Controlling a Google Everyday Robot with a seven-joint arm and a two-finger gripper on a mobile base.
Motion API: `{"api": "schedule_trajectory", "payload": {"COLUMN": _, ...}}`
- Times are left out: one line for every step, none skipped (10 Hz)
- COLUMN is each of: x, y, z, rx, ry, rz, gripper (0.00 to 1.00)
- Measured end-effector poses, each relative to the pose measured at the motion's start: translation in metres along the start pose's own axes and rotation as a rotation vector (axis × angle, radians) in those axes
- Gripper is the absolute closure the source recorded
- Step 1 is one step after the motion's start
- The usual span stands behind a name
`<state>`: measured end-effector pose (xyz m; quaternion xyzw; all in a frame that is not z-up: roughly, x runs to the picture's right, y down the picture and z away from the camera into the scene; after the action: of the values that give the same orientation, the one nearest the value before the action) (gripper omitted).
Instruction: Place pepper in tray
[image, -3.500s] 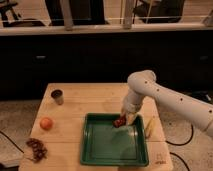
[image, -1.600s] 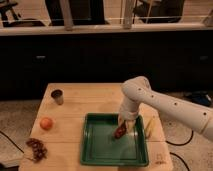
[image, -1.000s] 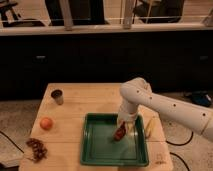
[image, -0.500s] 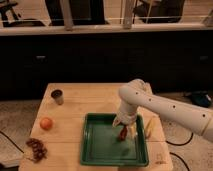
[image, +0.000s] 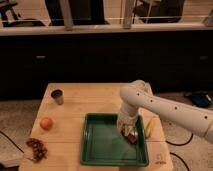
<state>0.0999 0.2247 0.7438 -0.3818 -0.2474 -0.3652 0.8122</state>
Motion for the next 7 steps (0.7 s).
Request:
{"api": "schedule_trajectory", "payload": {"x": 0.0005, "y": 0.0011, "z": 0.0, "rx": 0.0, "ry": 0.0, "rz": 0.002, "gripper": 0.58}}
{"api": "schedule_trajectory", "payload": {"x": 0.0005, "y": 0.001, "z": 0.0001, "rx": 0.0, "ry": 0.0, "rz": 0.002, "gripper": 0.58}}
{"api": "schedule_trajectory", "payload": {"x": 0.0003, "y": 0.0006, "z": 0.0001, "rx": 0.0, "ry": 0.0, "rz": 0.001, "gripper": 0.58}}
{"api": "schedule_trajectory", "payload": {"x": -0.0001, "y": -0.0002, "z": 0.0002, "rx": 0.0, "ry": 0.0, "rz": 0.0, "gripper": 0.58}}
{"api": "schedule_trajectory", "payload": {"x": 0.0, "y": 0.0002, "z": 0.0009, "rx": 0.0, "ry": -0.002, "rz": 0.0, "gripper": 0.58}}
{"api": "schedule_trajectory", "payload": {"x": 0.0, "y": 0.0002, "z": 0.0008, "rx": 0.0, "ry": -0.002, "rz": 0.001, "gripper": 0.58}}
{"api": "schedule_trajectory", "payload": {"x": -0.0002, "y": -0.0001, "z": 0.001, "rx": -0.001, "ry": -0.002, "rz": 0.0, "gripper": 0.58}}
